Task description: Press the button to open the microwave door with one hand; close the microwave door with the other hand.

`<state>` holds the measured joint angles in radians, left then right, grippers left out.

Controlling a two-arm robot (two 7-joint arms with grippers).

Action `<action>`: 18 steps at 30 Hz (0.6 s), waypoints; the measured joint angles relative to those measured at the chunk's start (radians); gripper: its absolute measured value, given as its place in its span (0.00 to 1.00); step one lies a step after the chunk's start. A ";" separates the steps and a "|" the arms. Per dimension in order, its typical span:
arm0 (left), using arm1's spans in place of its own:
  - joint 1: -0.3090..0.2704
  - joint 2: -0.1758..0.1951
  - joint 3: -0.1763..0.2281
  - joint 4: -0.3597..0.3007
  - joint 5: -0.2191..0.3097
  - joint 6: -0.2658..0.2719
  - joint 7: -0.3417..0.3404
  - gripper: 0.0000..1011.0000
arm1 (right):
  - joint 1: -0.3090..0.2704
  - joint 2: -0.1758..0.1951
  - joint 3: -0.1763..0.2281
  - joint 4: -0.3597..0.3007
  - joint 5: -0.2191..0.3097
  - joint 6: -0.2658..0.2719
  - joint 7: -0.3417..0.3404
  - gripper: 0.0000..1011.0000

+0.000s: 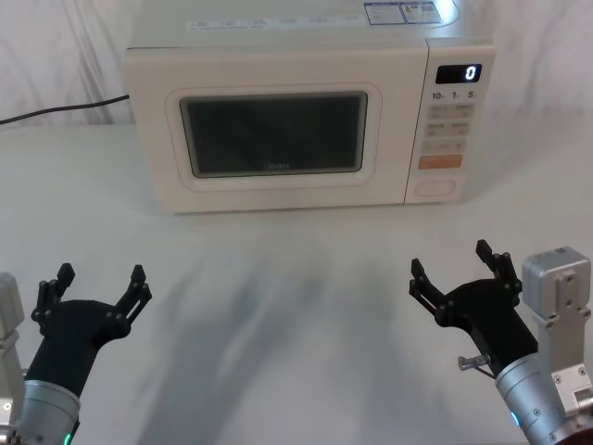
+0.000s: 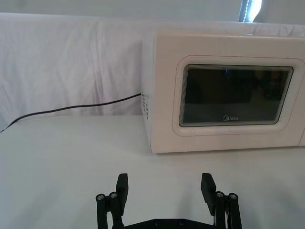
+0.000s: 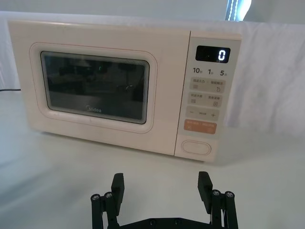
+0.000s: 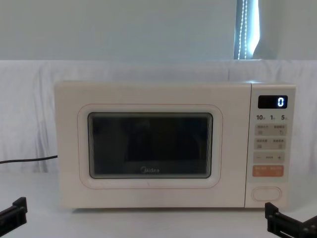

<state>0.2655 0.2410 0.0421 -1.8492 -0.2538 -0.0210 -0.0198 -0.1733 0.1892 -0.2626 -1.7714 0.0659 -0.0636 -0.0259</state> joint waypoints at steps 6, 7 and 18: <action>0.000 0.000 0.000 0.000 0.000 0.000 0.000 0.99 | 0.000 0.000 0.000 0.000 0.000 0.000 0.000 0.99; 0.000 0.000 0.000 0.000 0.000 0.000 0.000 0.99 | 0.000 0.000 0.000 0.000 0.000 0.000 0.000 0.99; 0.000 0.000 0.000 0.000 0.000 0.000 0.000 0.99 | 0.000 0.000 0.000 0.000 0.000 0.000 0.000 0.99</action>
<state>0.2655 0.2410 0.0421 -1.8492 -0.2539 -0.0207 -0.0198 -0.1733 0.1893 -0.2625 -1.7715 0.0659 -0.0637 -0.0261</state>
